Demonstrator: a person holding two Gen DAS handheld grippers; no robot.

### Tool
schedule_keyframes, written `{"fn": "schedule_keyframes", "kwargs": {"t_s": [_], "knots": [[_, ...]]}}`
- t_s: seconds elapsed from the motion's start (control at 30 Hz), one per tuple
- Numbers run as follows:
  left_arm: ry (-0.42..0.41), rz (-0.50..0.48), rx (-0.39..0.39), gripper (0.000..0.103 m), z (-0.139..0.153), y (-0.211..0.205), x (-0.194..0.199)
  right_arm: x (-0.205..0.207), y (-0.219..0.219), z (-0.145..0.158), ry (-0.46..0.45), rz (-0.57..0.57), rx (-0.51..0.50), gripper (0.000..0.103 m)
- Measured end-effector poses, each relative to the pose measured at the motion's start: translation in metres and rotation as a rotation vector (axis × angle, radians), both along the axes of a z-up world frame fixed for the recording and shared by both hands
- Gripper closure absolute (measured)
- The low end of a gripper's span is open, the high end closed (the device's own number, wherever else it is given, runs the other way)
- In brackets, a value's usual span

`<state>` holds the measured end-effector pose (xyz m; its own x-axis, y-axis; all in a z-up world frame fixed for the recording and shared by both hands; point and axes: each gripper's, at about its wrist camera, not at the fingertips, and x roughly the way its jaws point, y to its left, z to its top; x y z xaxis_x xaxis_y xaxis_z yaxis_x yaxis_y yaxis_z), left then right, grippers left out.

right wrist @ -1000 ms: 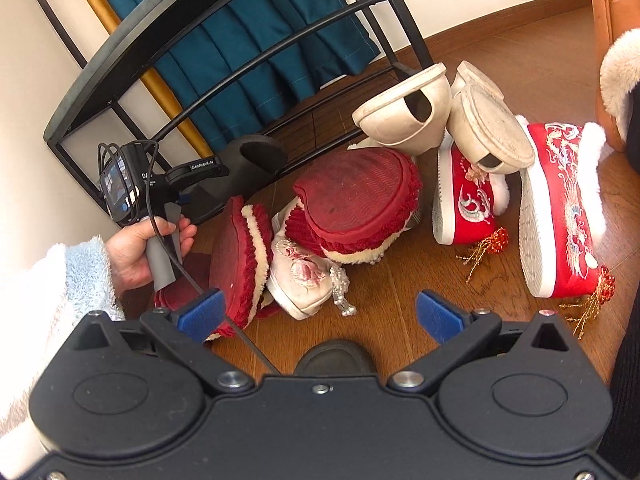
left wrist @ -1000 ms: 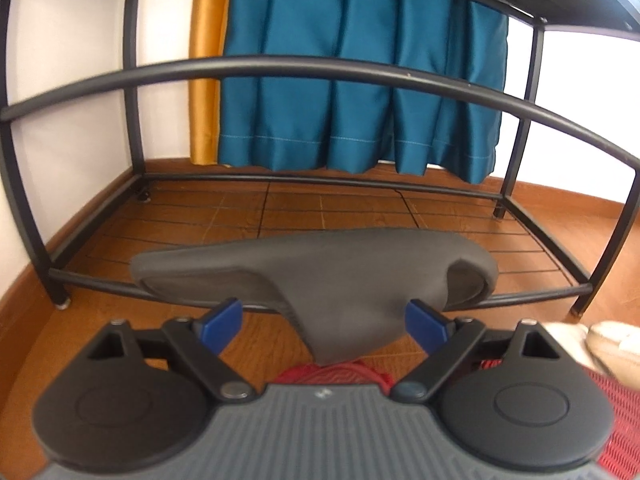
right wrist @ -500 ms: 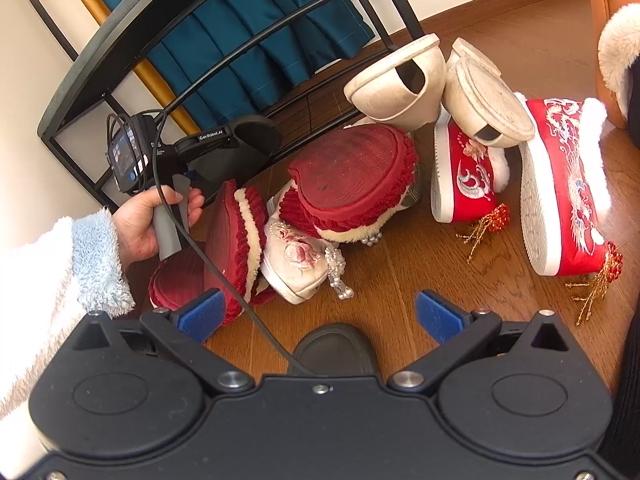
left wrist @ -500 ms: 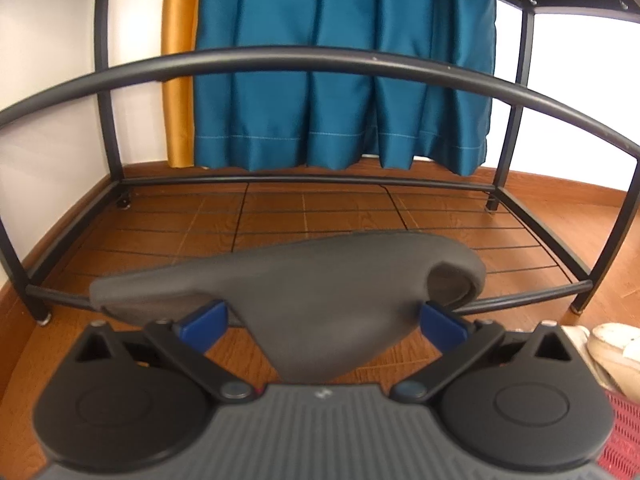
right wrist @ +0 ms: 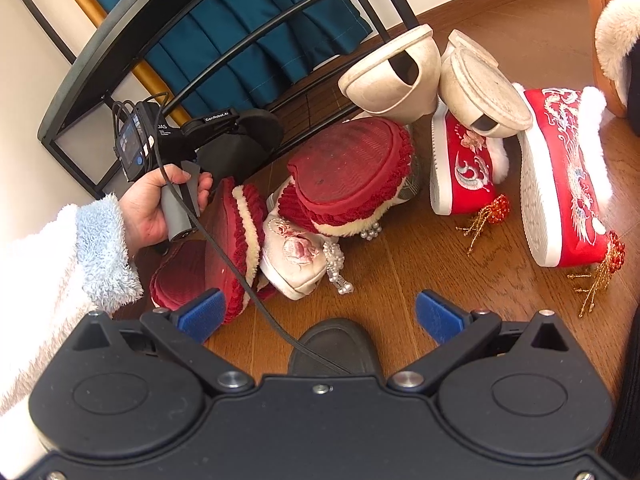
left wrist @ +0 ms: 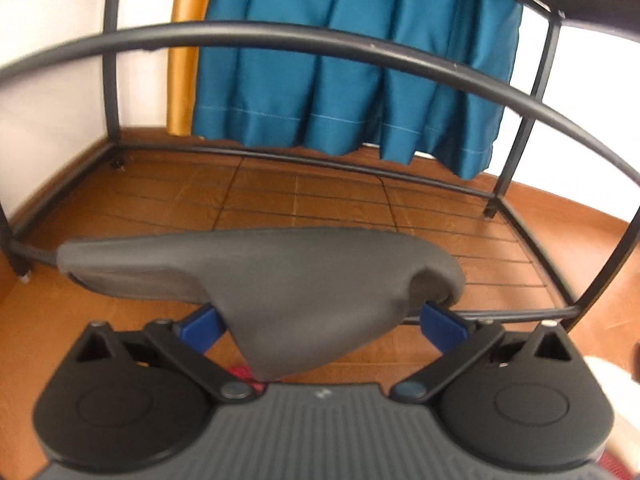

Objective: Organize scattered shoes
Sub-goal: 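Lift the black slide sandal off the rack shelf with the left tool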

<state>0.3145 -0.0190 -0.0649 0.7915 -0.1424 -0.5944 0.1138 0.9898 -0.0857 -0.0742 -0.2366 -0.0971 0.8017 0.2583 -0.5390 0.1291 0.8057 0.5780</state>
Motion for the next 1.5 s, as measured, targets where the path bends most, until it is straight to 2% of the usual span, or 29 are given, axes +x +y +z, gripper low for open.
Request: {"fn": "schedule_keyframes", "kwargs": {"t_s": [0.13,0.4,0.47,0.53,0.6,0.63,0.73,0.8,0.87,0.97,1.07,1.2,1.37,1.5], "knots": [[-0.036,-0.007,-0.005,0.001,-0.005,0.000,0.002,0.000,0.001,0.001,0.000,0.004,-0.001,0.000],[-0.070,-0.032,-0.038,0.011,-0.004,0.006,0.004,-0.002,-0.002,0.001,-0.002,-0.005,0.001,0.000],[-0.084,-0.043,-0.026,0.022,-0.002,0.005,0.003,-0.002,-0.002,0.001,-0.002,-0.006,0.002,0.000],[-0.081,-0.052,-0.005,0.026,-0.001,0.002,0.005,-0.002,-0.003,0.001,-0.001,-0.007,0.004,0.000],[-0.060,-0.033,0.002,0.009,-0.002,0.001,0.008,-0.002,-0.003,0.001,-0.001,-0.008,0.005,0.000],[-0.022,-0.019,-0.003,0.001,-0.004,0.000,0.013,-0.002,-0.003,0.001,-0.001,-0.008,0.005,0.000],[-0.017,-0.014,-0.035,0.002,-0.009,0.003,0.017,-0.003,-0.004,0.001,-0.001,-0.010,0.007,0.000],[-0.033,-0.037,-0.029,0.018,-0.012,0.004,0.016,-0.003,-0.005,0.000,-0.001,-0.011,0.009,0.000],[-0.025,-0.071,-0.050,0.038,-0.014,0.006,0.016,-0.003,-0.005,0.000,-0.001,-0.012,0.010,0.000],[-0.020,-0.115,-0.093,0.059,-0.012,0.008,0.016,-0.003,-0.006,0.000,0.000,-0.014,0.012,0.000],[-0.019,-0.146,-0.109,0.073,-0.012,0.009,0.015,-0.004,-0.007,0.000,0.000,-0.015,0.014,0.000],[-0.030,-0.158,-0.118,0.077,-0.009,0.009,0.013,-0.004,-0.008,0.000,0.000,-0.017,0.016,0.000],[-0.089,-0.144,-0.079,0.083,-0.002,0.008,0.005,0.001,-0.004,-0.004,0.005,-0.025,0.025,0.000],[-0.114,-0.143,-0.038,0.083,0.003,0.009,-0.003,0.000,-0.004,-0.001,-0.006,-0.025,0.020,0.000]]}}
